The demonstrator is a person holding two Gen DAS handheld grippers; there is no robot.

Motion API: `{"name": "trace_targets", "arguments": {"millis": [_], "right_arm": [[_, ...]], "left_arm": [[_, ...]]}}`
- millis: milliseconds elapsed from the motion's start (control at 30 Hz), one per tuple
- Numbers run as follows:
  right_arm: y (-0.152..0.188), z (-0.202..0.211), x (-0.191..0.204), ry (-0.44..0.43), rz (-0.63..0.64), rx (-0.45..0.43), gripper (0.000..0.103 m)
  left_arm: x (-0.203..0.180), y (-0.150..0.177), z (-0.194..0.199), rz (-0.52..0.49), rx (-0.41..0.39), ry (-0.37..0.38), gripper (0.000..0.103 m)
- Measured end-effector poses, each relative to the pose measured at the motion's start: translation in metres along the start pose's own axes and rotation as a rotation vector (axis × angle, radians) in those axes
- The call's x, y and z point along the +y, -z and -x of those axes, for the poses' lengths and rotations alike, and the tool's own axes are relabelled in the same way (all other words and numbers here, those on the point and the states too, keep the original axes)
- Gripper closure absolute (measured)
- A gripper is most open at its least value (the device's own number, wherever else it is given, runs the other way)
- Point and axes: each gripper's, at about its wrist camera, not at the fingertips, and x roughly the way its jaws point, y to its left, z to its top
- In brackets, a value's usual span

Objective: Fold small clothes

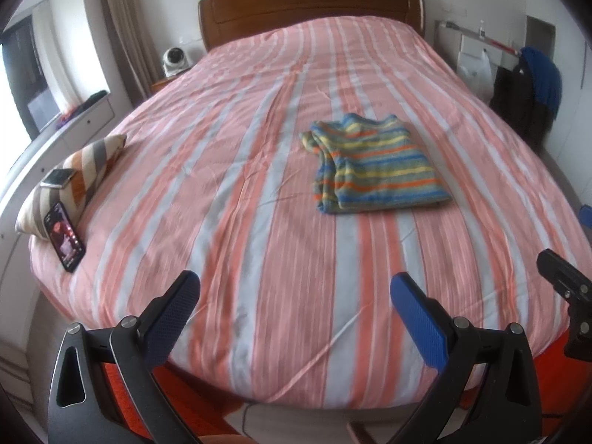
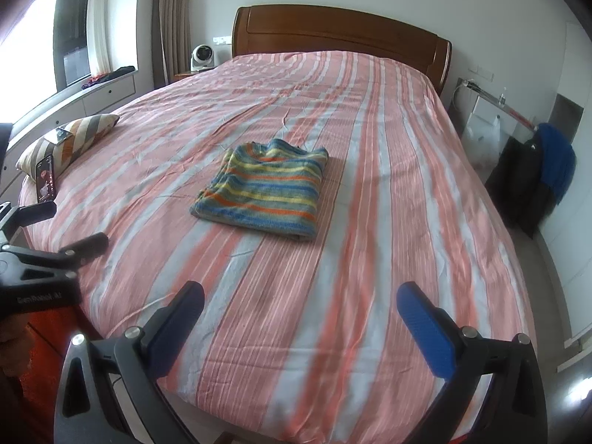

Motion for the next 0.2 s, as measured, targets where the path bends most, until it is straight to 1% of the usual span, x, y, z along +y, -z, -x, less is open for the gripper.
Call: {"name": "trace_targets", "arguments": {"millis": [200], "right_arm": [[-0.0001, 0.0018, -0.0030, 0.006, -0.012, -0.005, 0.000]], "left_arm": [[-0.0052, 0.0001, 0.0050, -0.017, -0.024, 0.010, 0.000]]}}
